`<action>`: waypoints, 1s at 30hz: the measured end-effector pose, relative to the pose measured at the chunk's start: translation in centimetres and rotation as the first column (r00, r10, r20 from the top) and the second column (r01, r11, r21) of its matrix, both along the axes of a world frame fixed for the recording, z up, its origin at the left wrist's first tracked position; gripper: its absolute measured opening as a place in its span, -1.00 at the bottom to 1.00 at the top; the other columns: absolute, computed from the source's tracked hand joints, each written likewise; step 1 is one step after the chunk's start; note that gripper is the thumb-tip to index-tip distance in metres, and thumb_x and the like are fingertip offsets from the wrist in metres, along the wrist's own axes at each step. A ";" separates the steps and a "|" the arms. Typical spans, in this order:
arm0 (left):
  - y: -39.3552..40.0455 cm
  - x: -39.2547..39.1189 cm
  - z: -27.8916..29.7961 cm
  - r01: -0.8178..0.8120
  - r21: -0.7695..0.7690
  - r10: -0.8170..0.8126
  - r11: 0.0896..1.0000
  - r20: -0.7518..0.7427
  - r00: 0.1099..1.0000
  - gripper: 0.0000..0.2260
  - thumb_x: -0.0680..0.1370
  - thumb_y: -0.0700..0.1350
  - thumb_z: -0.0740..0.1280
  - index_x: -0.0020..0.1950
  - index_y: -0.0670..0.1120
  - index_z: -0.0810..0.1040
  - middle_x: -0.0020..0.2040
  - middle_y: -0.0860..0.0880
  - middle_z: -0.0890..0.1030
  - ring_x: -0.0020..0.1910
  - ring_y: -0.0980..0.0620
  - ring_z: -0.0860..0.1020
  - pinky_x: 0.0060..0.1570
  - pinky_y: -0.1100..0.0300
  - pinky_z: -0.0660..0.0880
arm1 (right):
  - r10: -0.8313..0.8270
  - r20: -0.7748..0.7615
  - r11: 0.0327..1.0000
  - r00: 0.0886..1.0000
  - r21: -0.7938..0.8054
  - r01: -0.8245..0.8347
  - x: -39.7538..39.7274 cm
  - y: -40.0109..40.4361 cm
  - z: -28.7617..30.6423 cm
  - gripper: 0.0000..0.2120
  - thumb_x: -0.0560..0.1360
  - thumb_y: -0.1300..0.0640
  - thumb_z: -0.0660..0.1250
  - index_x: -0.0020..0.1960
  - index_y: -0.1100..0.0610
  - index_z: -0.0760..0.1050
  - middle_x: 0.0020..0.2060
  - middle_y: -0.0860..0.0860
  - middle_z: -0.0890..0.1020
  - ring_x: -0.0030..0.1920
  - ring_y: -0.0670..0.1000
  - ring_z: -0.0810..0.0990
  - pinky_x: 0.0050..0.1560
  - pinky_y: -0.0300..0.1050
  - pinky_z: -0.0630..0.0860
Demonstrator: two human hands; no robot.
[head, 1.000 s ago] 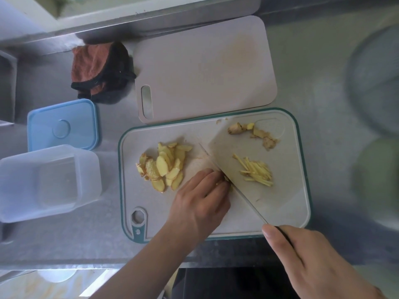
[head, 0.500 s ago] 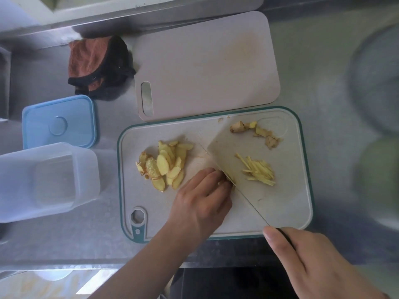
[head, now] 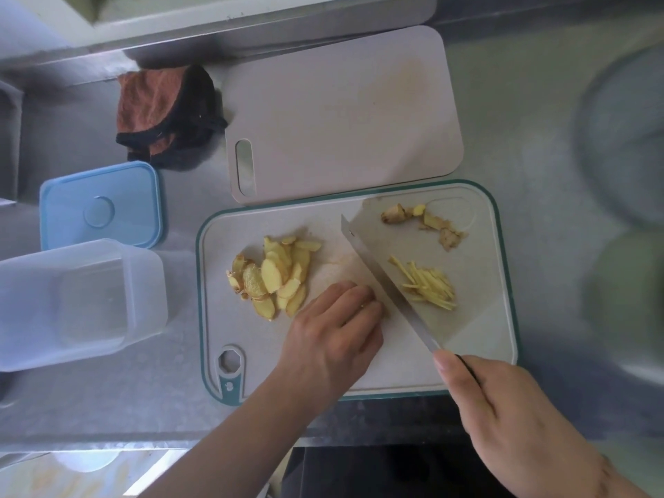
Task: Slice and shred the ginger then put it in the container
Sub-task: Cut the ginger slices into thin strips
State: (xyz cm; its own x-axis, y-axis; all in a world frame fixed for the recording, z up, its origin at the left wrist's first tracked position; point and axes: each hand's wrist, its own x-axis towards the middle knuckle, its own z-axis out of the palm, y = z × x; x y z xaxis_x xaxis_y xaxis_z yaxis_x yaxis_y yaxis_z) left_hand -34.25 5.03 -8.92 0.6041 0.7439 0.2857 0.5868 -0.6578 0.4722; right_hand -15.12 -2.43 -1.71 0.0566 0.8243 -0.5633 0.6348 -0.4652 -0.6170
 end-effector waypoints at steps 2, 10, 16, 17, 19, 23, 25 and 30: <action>-0.1 0.0 0.0 -0.001 -0.002 0.001 1.000 0.010 1.000 -0.93 0.56 -0.27 0.42 -0.04 -0.22 0.71 -0.02 -0.13 0.68 -0.01 -0.08 0.64 0.13 0.12 0.58 | 0.011 -0.003 1.000 1.000 0.000 -0.011 -0.3 -0.3 0.3 -0.35 0.35 -0.47 -0.18 -0.37 0.06 0.32 -0.47 -0.07 0.50 -0.40 -0.06 0.46 -0.32 -0.20 0.33; -0.1 0.0 -0.1 0.006 0.018 -0.006 1.000 0.003 1.000 -0.93 0.55 -0.28 0.44 -0.02 -0.23 0.72 0.00 -0.14 0.70 0.01 -0.11 0.65 0.11 0.08 0.59 | 0.018 -0.004 1.000 1.000 -0.015 -0.019 -0.3 -0.5 0.7 -0.35 0.33 -0.49 -0.21 -0.36 0.03 0.31 -0.46 -0.09 0.48 -0.37 -0.07 0.44 -0.27 -0.18 0.35; -0.1 -0.1 -0.3 0.013 0.018 -0.013 1.000 0.012 1.000 -0.92 0.56 -0.28 0.43 -0.02 -0.23 0.72 0.00 -0.14 0.69 0.01 -0.10 0.65 0.11 0.08 0.59 | 0.033 -0.054 0.996 0.998 -0.076 -0.037 -1.3 1.2 0.3 -0.44 0.43 -0.37 -0.19 -0.45 0.04 0.20 -0.52 -0.15 0.44 -0.44 -0.10 0.40 -0.33 -0.25 0.34; -0.1 -0.2 -0.3 0.010 0.016 -0.010 1.000 0.009 1.000 -0.92 0.57 -0.28 0.43 -0.01 -0.22 0.72 0.00 -0.14 0.69 0.01 -0.10 0.65 0.10 0.08 0.59 | 0.024 -0.057 0.997 0.998 -0.065 -0.028 -1.2 1.5 0.2 -0.47 0.43 -0.35 -0.14 -0.45 0.04 0.20 -0.54 -0.12 0.42 -0.46 -0.09 0.38 -0.36 -0.24 0.32; -0.2 -0.2 -0.2 0.004 0.011 -0.004 1.000 0.002 1.000 -0.93 0.57 -0.28 0.42 -0.02 -0.22 0.72 -0.01 -0.15 0.68 -0.01 -0.11 0.64 0.08 0.07 0.59 | 0.013 -0.040 0.999 0.999 -0.037 -0.014 -0.7 1.5 0.2 -0.48 0.45 -0.33 -0.11 -0.45 0.05 0.19 -0.55 -0.08 0.40 -0.47 -0.07 0.37 -0.38 -0.23 0.30; -0.1 -0.1 0.0 -0.007 0.006 0.007 1.000 0.000 1.000 -0.95 0.55 -0.27 0.44 -0.06 -0.22 0.71 -0.03 -0.14 0.68 -0.03 -0.10 0.64 0.09 0.10 0.59 | 0.029 -0.011 1.000 1.000 -0.002 -0.029 -0.5 0.7 0.2 -0.39 0.43 -0.42 -0.17 -0.46 0.05 0.21 -0.50 -0.10 0.46 -0.45 -0.07 0.42 -0.35 -0.25 0.32; -0.1 -0.1 -0.1 -0.006 0.002 0.006 1.000 0.011 1.000 -0.95 0.55 -0.28 0.45 -0.05 -0.23 0.72 -0.02 -0.13 0.69 -0.02 -0.10 0.65 0.09 0.09 0.59 | 0.029 -0.017 0.999 0.999 -0.014 -0.029 -0.8 0.2 0.4 -0.37 0.37 -0.46 -0.18 -0.45 0.07 0.22 -0.50 -0.09 0.46 -0.43 -0.08 0.43 -0.35 -0.26 0.31; -0.2 -0.2 -0.2 0.002 0.005 -0.002 1.000 0.002 1.000 -0.94 0.55 -0.27 0.45 -0.03 -0.22 0.72 -0.01 -0.12 0.70 0.01 -0.10 0.65 0.08 0.10 0.59 | -0.015 -0.030 0.999 0.999 -0.040 0.013 -1.1 -0.2 1.0 -0.39 0.32 -0.49 -0.23 -0.35 -0.06 0.36 -0.45 -0.15 0.50 -0.35 -0.12 0.48 -0.28 -0.27 0.36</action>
